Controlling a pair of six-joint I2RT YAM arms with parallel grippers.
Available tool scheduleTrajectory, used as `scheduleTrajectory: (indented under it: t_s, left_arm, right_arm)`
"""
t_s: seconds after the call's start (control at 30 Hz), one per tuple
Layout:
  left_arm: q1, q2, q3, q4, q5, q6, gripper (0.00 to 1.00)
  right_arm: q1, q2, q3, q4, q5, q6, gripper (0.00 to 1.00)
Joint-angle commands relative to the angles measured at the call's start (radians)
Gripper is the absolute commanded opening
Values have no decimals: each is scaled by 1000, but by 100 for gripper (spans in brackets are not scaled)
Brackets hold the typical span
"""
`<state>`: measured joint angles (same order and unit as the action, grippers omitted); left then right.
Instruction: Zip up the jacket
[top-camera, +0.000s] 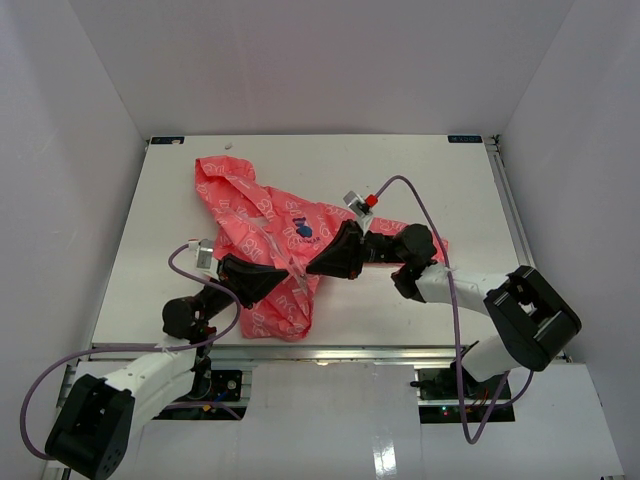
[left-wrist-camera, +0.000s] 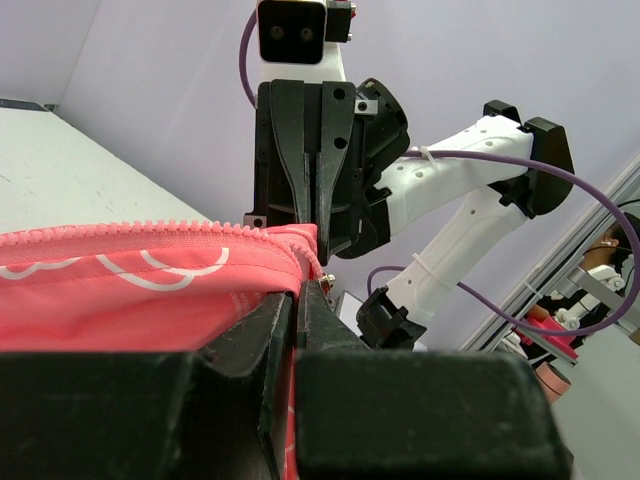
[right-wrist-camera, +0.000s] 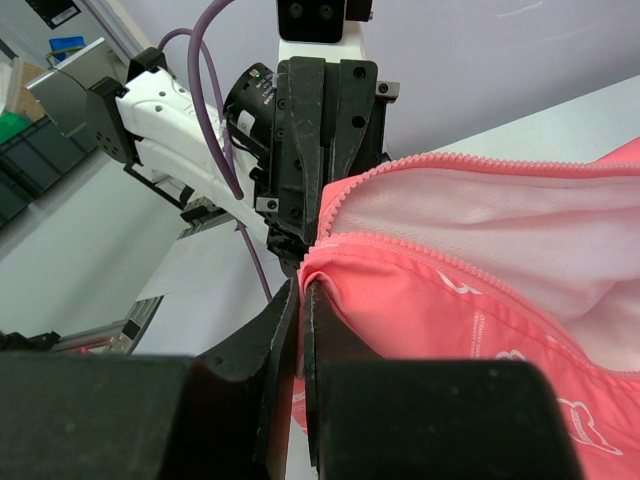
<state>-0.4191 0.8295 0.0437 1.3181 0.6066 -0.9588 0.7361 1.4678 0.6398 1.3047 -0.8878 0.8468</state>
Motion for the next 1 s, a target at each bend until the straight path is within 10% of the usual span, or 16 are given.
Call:
scheduleTrajectory:
  t_s: [0.0,0.97]
  left_arm:
    - [-3,-20,-48,501,-22,2,0]
    - [-3,-44,-10,501,7,37,0]
  right_arm:
    - [9,-47,-12,584,21,-62,8]
    - [69,-15,18,585,161,-130,8]
